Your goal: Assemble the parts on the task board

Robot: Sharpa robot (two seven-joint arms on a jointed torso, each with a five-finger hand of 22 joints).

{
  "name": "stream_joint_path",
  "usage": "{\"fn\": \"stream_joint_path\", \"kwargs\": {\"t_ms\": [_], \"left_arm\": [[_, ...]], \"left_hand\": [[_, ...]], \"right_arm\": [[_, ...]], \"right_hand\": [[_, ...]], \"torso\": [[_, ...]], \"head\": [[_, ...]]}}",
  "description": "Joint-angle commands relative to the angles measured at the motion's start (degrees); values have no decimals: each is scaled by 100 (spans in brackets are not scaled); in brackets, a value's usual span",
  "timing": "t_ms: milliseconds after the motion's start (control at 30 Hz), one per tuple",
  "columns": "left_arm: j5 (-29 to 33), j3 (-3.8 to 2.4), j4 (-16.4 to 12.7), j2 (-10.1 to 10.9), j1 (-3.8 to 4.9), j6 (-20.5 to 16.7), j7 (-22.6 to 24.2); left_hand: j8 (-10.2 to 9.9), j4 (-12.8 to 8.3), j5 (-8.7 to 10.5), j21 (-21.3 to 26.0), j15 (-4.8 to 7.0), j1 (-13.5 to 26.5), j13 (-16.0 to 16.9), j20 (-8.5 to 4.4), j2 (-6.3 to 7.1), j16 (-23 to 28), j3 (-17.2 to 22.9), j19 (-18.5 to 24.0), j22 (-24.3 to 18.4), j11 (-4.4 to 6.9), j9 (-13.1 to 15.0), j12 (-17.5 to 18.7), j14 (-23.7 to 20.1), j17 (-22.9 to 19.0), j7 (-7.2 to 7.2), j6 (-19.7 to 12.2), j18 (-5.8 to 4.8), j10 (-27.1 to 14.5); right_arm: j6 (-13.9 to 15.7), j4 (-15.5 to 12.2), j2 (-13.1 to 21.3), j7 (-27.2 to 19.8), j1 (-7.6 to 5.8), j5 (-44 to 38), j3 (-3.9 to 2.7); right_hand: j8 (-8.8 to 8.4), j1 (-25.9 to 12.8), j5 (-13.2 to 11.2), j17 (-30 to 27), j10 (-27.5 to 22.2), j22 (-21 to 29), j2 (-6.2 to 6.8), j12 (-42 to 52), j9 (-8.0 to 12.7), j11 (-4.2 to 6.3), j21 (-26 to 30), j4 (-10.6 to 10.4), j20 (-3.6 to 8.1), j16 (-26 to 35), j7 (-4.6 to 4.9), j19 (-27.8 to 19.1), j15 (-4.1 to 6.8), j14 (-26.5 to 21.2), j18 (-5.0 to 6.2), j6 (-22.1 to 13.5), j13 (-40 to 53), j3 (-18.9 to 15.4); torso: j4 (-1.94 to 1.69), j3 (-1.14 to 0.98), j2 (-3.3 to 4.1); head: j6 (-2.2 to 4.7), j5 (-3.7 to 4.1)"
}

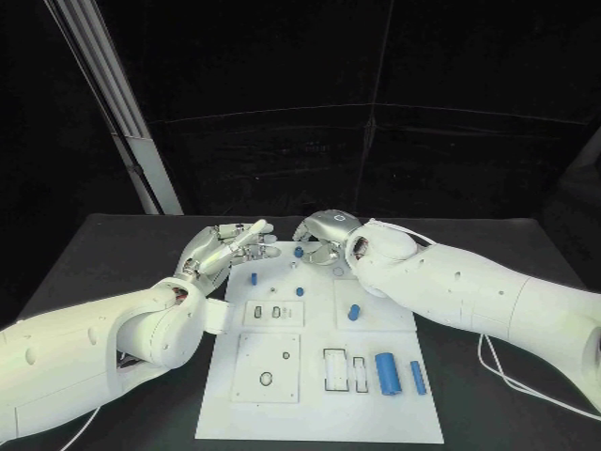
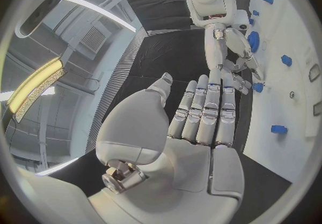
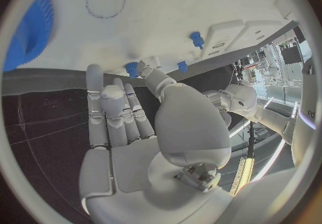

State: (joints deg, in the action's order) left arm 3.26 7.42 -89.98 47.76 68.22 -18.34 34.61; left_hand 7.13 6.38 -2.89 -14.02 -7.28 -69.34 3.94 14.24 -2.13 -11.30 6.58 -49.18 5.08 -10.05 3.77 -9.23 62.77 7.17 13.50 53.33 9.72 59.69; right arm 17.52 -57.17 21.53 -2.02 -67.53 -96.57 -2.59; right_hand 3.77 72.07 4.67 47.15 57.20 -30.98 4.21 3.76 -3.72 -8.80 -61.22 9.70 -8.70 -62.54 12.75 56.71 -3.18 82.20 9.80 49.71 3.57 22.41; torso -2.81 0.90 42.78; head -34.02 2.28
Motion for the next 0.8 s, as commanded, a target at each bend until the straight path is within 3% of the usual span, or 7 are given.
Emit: {"fn": "stream_joint_path", "kwargs": {"t_ms": [33,267,433,533,600,667,800], "left_arm": [[-1,-5,2,1,12,132,-24],[-1,-4,-3,42,11,150,-26],[-1,-3,-9,88,11,157,-26],[-1,-2,-7,97,10,172,-26],[-1,-1,1,95,9,187,-23],[-1,0,13,91,8,200,-14],[-1,4,41,83,7,208,1]], "left_hand": [[-21,-20,-25,24,-34,-3,-8,1,-25,34,0,-20,-9,-18,-9,26,-24,4,20,-40,83,-4],[-25,-21,-25,28,-36,-2,-8,3,-25,39,-2,-18,-13,-20,-9,31,-28,4,22,-45,83,-8],[-25,-23,-25,29,-37,-2,-8,4,-25,41,-3,-17,-14,-21,-9,32,-28,4,23,-46,83,-9],[-26,-23,-25,30,-37,-3,-8,4,-25,42,-3,-17,-14,-21,-9,33,-29,4,23,-46,83,-10],[-26,-23,-25,30,-37,-3,-8,4,-25,42,-3,-17,-14,-21,-9,33,-29,4,23,-46,83,-10],[-26,-27,-25,32,-37,-6,-8,5,-25,44,-3,-18,-16,-21,-9,34,-28,4,23,-46,84,-10],[-27,-47,-27,37,-37,-26,-6,6,-29,49,5,-20,-22,-20,-6,36,-24,5,21,-44,85,-6]], "right_arm": [[207,-146,98,150,-12,-3,-3],[383,-806,681,262,-10,238,-7],[271,-1408,1345,479,-11,821,-34],[107,-1650,1697,648,-11,1205,-101],[21,-1731,1844,734,-12,1336,-122],[-90,-1766,1951,810,-12,1418,-135],[-331,-1738,2074,947,-12,1480,-149]], "right_hand": [[-8,42,26,-13,-46,17,14,30,-9,1,36,-30,-24,31,36,1,9,-44,88,-28,8,-63],[76,110,180,211,281,51,-57,225,-45,94,29,-156,20,-138,-56,80,74,56,95,228,40,-148],[128,-43,240,870,1323,-634,-54,757,-57,365,-377,-384,157,-639,-258,544,261,256,-18,446,247,-201],[97,-259,414,1295,1927,-1008,141,1250,-34,558,-606,-652,338,-961,-407,812,436,348,-89,408,614,-459],[36,-416,610,1621,2147,-1327,243,1563,-11,566,-779,-828,368,-1188,-427,1003,448,406,-157,244,874,-669],[56,-459,1012,1837,2055,-1482,297,1953,-26,567,-877,-1047,384,-1352,-418,1091,444,423,-182,54,1291,-922],[316,-48,1130,2368,1386,-1821,202,3563,-70,525,-1098,-1651,350,-1736,-369,1200,401,441,-235,-203,3115,-1615]], "torso": [[1,-8,-13],[41,-25,-47],[142,-39,-111],[182,-51,-127],[193,-61,-129],[203,-70,-136],[182,-58,-133]], "head": [[16,-1],[32,-4],[15,-27],[13,-38],[18,-36],[13,-31],[17,19]]}}
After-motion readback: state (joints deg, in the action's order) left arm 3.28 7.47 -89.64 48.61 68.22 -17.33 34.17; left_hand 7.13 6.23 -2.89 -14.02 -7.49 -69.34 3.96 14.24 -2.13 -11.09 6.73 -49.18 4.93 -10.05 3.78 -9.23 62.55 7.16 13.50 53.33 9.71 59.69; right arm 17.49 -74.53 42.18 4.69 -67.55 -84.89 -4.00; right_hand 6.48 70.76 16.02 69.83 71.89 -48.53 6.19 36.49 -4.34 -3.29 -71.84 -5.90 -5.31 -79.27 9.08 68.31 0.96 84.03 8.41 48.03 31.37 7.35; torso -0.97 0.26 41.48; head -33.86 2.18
